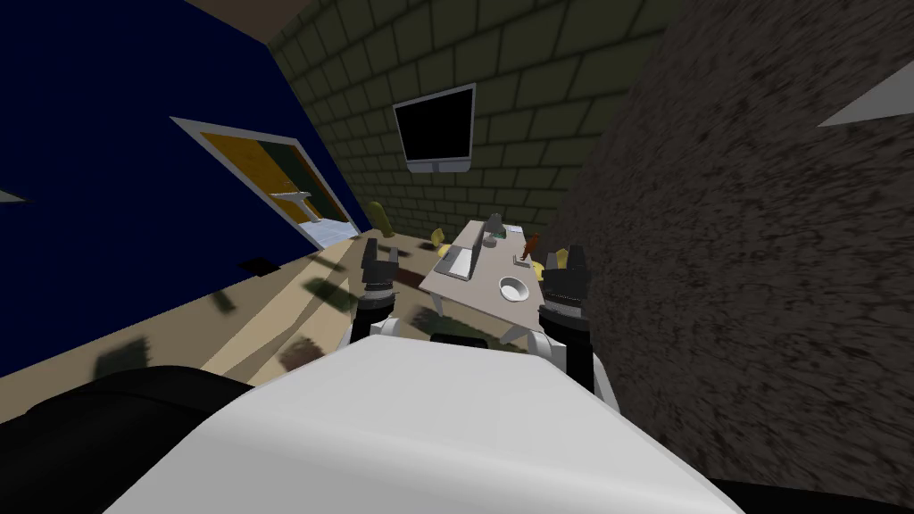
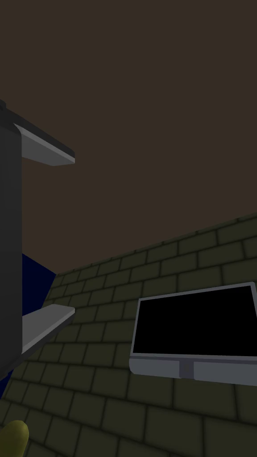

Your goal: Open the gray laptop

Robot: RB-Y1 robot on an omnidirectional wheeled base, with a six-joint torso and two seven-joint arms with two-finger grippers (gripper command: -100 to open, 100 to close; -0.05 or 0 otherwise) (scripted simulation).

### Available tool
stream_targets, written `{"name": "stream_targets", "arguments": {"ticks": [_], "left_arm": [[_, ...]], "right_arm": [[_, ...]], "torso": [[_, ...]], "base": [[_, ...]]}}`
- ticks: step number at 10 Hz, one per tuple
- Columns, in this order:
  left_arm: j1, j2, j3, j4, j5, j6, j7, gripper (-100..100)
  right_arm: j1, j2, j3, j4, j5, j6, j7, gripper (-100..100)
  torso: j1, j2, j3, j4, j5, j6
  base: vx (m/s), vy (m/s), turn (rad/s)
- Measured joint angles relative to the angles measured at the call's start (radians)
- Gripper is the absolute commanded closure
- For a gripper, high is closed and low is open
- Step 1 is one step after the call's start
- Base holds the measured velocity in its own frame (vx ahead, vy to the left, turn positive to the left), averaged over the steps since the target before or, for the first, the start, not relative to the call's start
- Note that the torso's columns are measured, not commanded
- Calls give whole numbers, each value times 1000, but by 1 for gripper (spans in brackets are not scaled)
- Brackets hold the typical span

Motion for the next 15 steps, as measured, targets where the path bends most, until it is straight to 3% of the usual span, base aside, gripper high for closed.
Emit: {"name": "stream_targets", "arguments": {"ticks": [2,9,10,12,15], "left_arm": [[0,0,0,0,0,0,0,0],[0,0,0,0,0,0,0,0],[0,0,0,0,0,0,0,-100],[-6,55,5,1,2,20,6,-100],[-17,148,19,-5,11,85,28,-100]], "right_arm": [[0,0,0,0,0,0,0,0],[0,0,0,0,0,0,0,0],[0,0,0,0,0,0,0,0],[0,0,0,0,0,0,0,0],[0,0,0,0,0,0,0,0]], "torso": [[0,104,-209,105,0,0],[0,618,-1234,617,0,0],[0,691,-1382,691,0,0],[0,735,-1470,734,0,0],[0,738,-1476,738,0,0]], "base": [[0,0,0],[0,0,0],[4,-4,-52],[-6,-13,-76],[-8,-19,-127]]}}
